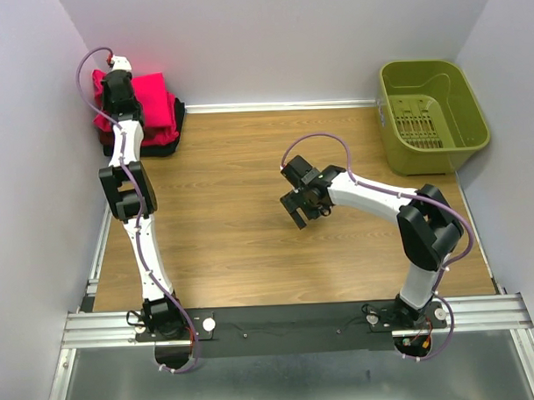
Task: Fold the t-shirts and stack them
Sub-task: Neatly place the folded tshirt to the corner, then reset both grippers
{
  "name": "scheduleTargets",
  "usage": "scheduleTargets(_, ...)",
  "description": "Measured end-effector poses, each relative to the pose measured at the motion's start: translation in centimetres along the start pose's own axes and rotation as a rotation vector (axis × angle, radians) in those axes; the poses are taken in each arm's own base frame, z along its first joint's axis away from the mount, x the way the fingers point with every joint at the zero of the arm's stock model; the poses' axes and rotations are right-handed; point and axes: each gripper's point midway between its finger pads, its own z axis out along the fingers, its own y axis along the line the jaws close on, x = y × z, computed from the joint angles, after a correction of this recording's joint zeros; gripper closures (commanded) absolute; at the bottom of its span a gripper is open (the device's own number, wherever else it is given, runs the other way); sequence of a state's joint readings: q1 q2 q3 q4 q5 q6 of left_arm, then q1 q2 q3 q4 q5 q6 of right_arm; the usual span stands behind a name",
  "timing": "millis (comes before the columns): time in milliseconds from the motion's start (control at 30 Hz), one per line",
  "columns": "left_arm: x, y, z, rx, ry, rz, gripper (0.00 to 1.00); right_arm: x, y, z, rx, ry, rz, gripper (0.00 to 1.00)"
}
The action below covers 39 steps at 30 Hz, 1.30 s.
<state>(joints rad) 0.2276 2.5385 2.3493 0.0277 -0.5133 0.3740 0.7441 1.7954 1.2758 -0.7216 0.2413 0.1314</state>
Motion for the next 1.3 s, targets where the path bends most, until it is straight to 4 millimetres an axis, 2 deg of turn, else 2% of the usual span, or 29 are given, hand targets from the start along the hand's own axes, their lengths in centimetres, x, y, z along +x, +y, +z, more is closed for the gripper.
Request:
scheduleTargets(67,-0.2,0.3,0.0,-0.014,-0.006,0.003,0.56,0.1,0.0,0.0,0.001,0.006,-0.001,0.01)
scheduleTargets(100,-0.3,0.4,0.0,-0.020,-0.009,0.001,0.43,0.2,0.0,0.0,0.001,0.007,-0.001,0.01)
scheduleTargets(200,-1.0,1.0,0.1,-0.046,-0.033,-0.013,0.24,0.3,0.0,0.0,0.002,0.014,0.001,0.01)
scheduleTargets(300,-1.3,0.9,0.0,-0.047,-0.043,-0.029,0.15,0.1,0.0,-0.1,0.003,0.012,0.008,0.01)
scheduleTargets(367,-1.5,0.4,-0.7,-0.030,-0.041,-0.045,0.12,-0.2,-0.3,-0.3,0.021,0.003,0.018,0.00)
scheduleTargets(467,-2.9,-0.7,-2.7,0.035,-0.052,-0.090,0.08,-0.6,-1.2,-0.4,0.057,-0.008,0.041,0.00)
scheduleTargets(533,-5.0,-1.3,-4.6,0.087,-0.081,-0.140,0.07,-1.1,-2.4,-0.7,0.081,-0.020,0.081,0.00)
scheduleTargets(667,-11.8,-1.9,-11.3,0.220,-0.181,-0.270,0.06,-2.1,-6.2,-2.0,0.145,-0.070,0.207,0.00)
scheduleTargets(800,-18.9,-1.8,-20.0,0.389,-0.299,-0.427,0.05,-3.3,-11.0,-5.2,0.198,-0.168,0.388,0.00)
scheduleTargets(833,-20.4,-1.8,-22.6,0.448,-0.326,-0.479,0.05,-3.5,-12.3,-6.1,0.210,-0.194,0.433,0.00)
scheduleTargets(900,-21.3,-1.4,-27.3,0.554,-0.342,-0.546,0.05,-3.5,-14.8,-8.2,0.240,-0.254,0.517,0.00)
scheduleTargets(1000,-20.3,-0.3,-31.8,0.641,-0.320,-0.606,0.05,-3.4,-17.9,-12.3,0.305,-0.363,0.612,0.00)
scheduleTargets(1033,-19.7,0.1,-33.0,0.658,-0.309,-0.619,0.05,-3.4,-18.2,-13.2,0.314,-0.386,0.623,0.00)
scheduleTargets(1067,-18.7,0.6,-34.2,0.674,-0.285,-0.626,0.05,-3.3,-18.7,-14.9,0.331,-0.432,0.642,0.00)
scheduleTargets(1100,-18.1,0.8,-34.7,0.679,-0.275,-0.629,0.05,-3.3,-19.1,-16.0,0.341,-0.462,0.655,0.00)
scheduleTargets(1133,-16.5,1.4,-35.9,0.687,-0.241,-0.627,0.05,-3.1,-19.6,-18.0,0.357,-0.517,0.678,0.00)
scheduleTargets(1233,-13.0,3.3,-38.8,0.689,-0.187,-0.616,0.05,-2.2,-20.5,-21.7,0.385,-0.621,0.720,0.00)
scheduleTargets(1300,-11.2,5.5,-41.0,0.670,-0.186,-0.621,0.05,-1.0,-21.0,-24.9,0.398,-0.715,0.752,0.00)
